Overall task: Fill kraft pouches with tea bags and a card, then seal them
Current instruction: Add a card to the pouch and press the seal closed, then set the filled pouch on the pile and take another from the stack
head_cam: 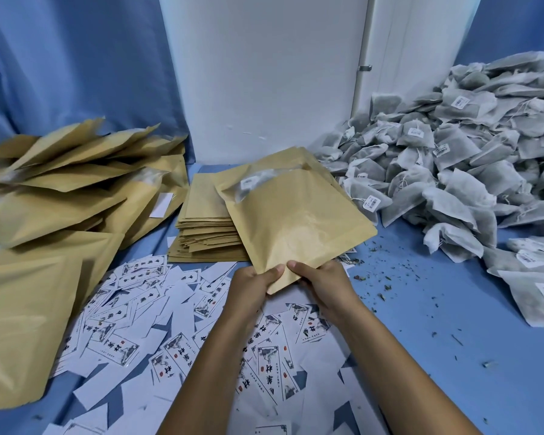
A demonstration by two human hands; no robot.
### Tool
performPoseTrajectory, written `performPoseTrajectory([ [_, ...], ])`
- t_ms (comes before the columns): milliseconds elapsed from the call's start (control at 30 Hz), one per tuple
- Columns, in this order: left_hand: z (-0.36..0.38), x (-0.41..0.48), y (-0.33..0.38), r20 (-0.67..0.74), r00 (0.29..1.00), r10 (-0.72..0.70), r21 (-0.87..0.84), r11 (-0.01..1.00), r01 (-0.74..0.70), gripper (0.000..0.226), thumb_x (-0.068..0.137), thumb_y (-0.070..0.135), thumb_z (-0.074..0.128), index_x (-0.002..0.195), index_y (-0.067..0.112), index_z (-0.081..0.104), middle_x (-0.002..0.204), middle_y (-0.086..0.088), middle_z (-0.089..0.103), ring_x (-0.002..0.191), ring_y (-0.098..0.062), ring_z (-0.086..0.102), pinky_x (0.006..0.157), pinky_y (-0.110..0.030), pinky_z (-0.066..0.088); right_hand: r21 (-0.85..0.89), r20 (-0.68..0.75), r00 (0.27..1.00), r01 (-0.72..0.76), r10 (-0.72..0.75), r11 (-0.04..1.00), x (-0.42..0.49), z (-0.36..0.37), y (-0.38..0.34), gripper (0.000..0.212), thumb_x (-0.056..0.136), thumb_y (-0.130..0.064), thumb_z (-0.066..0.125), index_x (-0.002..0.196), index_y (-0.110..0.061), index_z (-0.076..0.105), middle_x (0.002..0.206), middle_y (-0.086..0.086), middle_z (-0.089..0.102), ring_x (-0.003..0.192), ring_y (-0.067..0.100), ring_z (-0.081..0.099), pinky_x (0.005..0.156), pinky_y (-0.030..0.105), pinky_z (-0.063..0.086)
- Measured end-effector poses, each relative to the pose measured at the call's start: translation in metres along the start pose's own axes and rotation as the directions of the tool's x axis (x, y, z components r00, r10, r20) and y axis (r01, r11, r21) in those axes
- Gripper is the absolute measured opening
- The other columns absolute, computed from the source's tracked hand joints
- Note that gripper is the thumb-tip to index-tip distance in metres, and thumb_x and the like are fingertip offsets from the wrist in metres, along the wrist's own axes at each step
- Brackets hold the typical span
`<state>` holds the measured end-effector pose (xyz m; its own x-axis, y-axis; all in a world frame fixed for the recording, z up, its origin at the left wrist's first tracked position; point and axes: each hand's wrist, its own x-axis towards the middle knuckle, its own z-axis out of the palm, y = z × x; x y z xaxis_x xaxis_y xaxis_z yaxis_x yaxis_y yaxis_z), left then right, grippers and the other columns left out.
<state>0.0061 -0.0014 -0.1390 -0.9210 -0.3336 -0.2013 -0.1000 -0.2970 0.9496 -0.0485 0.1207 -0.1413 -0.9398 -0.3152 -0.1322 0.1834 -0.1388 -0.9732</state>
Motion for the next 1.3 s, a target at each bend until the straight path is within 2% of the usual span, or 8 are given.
performPoseTrajectory([
  [167, 0.0, -0.003, 0.004, -0.049, 0.994, 0.096, 0.108, 0.99, -0.09, 0.008, 0.088, 0.011, 0.064, 0.089, 0.008, 0.071, 0.075, -0.001, 0.074, 0.064, -0.01, 0.069, 0.052, -0.013, 0.047, 0.104, 0.038, 0.999, 0.019, -0.023, 0.994, 0.001, 0.004, 0.005, 0.056, 0.086, -0.001, 0.065, 0.035, -0.019, 0.049, 0.035, -0.007, 0.047, 0.029, 0.003, 0.044, 0.036, 0.014, 0.036],
  [267, 0.003, -0.001, 0.002, -0.047, 0.993, 0.108, 0.202, 0.975, -0.096, 0.015, 0.091, 0.011, 0.06, 0.082, 0.002, 0.066, 0.053, -0.003, 0.061, 0.041, -0.011, 0.054, 0.044, -0.018, 0.043, 0.209, 0.077, 0.997, -0.004, -0.012, 0.978, 0.004, 0.004, 0.005, 0.012, 0.082, 0.005, 0.065, 0.073, 0.013, 0.064, 0.057, 0.013, 0.065, 0.05, 0.019, 0.063, 0.051, 0.021, 0.05],
  [333, 0.005, 0.001, -0.001, -0.057, 0.994, 0.089, 0.215, 0.974, -0.075, 0.021, 0.093, 0.011, 0.058, 0.075, 0.002, 0.059, 0.046, -0.004, 0.053, 0.036, -0.015, 0.051, 0.048, -0.028, 0.048, 0.251, 0.073, 0.997, -0.05, 0.033, 0.967, 0.008, 0.003, 0.007, 0.021, 0.079, 0.005, 0.068, 0.09, 0.021, 0.06, 0.069, 0.02, 0.067, 0.06, 0.026, 0.065, 0.059, 0.027, 0.053],
  [467, -0.008, 0.005, -0.001, -0.077, 0.994, 0.078, 0.252, 0.966, -0.056, 0.027, 0.095, 0.013, 0.056, 0.07, 0.002, 0.05, 0.043, -0.003, 0.05, 0.036, -0.017, 0.054, 0.042, -0.024, 0.046, 0.461, -0.05, 0.983, -0.132, 0.174, 0.877, 0.03, -0.026, 0.0, 0.022, 0.076, 0.001, 0.072, 0.096, 0.005, 0.064, 0.099, 0.015, 0.069, 0.097, 0.026, 0.065, 0.099, 0.035, 0.047],
  [833, -0.027, 0.006, 0.0, -0.175, 0.981, 0.087, 0.22, 0.974, -0.047, 0.025, 0.094, 0.011, 0.056, 0.07, 0.005, 0.051, 0.048, -0.006, 0.045, 0.044, -0.024, 0.056, 0.04, -0.024, 0.043, 0.406, -0.225, 0.971, 0.018, 0.08, 0.914, 0.039, -0.077, -0.012, 0.009, 0.07, -0.002, 0.073, 0.073, -0.001, 0.064, 0.062, 0.005, 0.069, 0.047, 0.007, 0.06, 0.048, 0.014, 0.05],
  [1033, -0.023, 0.011, 0.002, -0.176, 0.969, 0.172, 0.163, 0.976, -0.143, 0.017, 0.101, 0.014, 0.043, 0.095, 0.004, 0.055, 0.053, -0.008, 0.064, 0.049, -0.026, 0.065, 0.047, -0.027, 0.054, 0.346, -0.1, 0.995, 0.011, 0.025, 0.938, 0.041, -0.069, -0.009, 0.01, 0.092, -0.006, 0.056, 0.084, -0.003, 0.06, 0.079, 0.011, 0.07, 0.071, 0.019, 0.068, 0.071, 0.029, 0.059],
  [1200, -0.02, 0.011, 0.011, -0.225, 0.973, 0.044, -0.007, 0.999, -0.046, 0.034, 0.102, 0.006, 0.034, 0.135, 0.011, 0.038, 0.092, -0.015, 0.065, 0.06, -0.033, 0.069, 0.059, -0.041, 0.06, -0.001, -0.111, 0.989, 0.1, -0.099, 0.995, 0.026, -0.048, -0.023, 0.02, 0.1, -0.008, 0.041, 0.114, 0.0, 0.053, 0.067, 0.016, 0.071, 0.052, 0.026, 0.068, 0.046, 0.027, 0.055],
  [1300, -0.03, 0.009, 0.033, -0.214, 0.973, 0.086, 0.016, 0.996, -0.085, 0.04, 0.102, 0.005, 0.031, 0.14, 0.012, 0.035, 0.102, -0.009, 0.062, 0.058, -0.027, 0.07, 0.052, -0.031, 0.058, -0.028, -0.151, 0.97, 0.187, -0.189, 0.982, 0.022, -0.025, -0.032, 0.028, 0.099, -0.002, 0.037, 0.123, -0.005, 0.052, 0.09, 0.009, 0.071, 0.053, 0.024, 0.069, 0.046, 0.023, 0.054],
])
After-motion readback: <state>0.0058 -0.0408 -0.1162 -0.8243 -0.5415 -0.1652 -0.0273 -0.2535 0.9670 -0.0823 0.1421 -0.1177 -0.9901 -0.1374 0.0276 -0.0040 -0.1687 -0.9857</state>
